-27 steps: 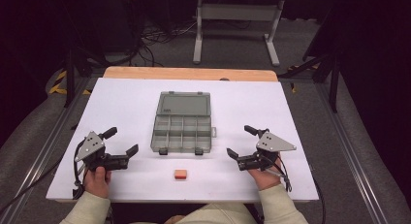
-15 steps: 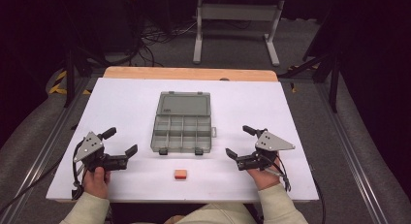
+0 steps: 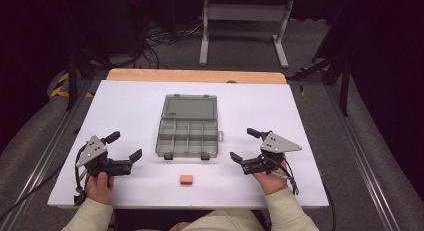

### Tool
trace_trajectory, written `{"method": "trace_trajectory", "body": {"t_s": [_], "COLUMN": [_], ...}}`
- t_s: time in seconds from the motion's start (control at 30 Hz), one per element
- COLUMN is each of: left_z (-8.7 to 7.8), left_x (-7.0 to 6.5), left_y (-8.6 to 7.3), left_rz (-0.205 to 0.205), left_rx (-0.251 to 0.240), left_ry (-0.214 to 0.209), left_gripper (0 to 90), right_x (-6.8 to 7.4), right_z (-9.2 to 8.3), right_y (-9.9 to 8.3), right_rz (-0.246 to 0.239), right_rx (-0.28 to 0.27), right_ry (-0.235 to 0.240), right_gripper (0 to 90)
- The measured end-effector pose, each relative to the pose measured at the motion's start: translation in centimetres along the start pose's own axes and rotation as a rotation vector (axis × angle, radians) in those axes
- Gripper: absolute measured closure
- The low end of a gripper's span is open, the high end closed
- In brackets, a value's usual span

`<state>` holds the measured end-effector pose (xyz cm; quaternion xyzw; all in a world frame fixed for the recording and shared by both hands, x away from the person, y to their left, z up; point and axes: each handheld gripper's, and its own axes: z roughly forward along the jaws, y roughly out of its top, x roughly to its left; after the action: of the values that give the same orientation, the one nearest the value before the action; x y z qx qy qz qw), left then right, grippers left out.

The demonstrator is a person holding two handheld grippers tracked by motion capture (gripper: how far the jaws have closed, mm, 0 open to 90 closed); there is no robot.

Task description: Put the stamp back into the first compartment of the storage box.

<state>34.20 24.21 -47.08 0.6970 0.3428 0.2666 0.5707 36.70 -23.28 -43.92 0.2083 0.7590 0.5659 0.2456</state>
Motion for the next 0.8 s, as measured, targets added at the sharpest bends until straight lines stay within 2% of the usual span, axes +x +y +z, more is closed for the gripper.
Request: {"method": "trace_trajectory", "body": {"t_s": [0.3, 0.6, 0.8], "left_z": [0.0, 0.0, 0.1], "left_x": [0.0, 0.1, 0.0], "left_y": [0.0, 0.0, 0.0], "left_rz": [0.001, -0.003, 0.0], "left_rx": [-0.005, -0.008, -0.006], "left_ry": [0.0, -0.002, -0.002], "left_gripper": [0.7, 0.7, 0.7], "right_x": [0.6, 1.4, 1.7], "right_z": [2.4, 4.4, 5.5], "right_y": [1.9, 3.6, 4.2], "right_rz": [-0.018, -0.058, -0.058], "right_rx": [0.015, 0.025, 0.039], "right_ry": [0.07, 0.131, 0.175], "right_gripper": [4.3, 5.7, 5.8]}}
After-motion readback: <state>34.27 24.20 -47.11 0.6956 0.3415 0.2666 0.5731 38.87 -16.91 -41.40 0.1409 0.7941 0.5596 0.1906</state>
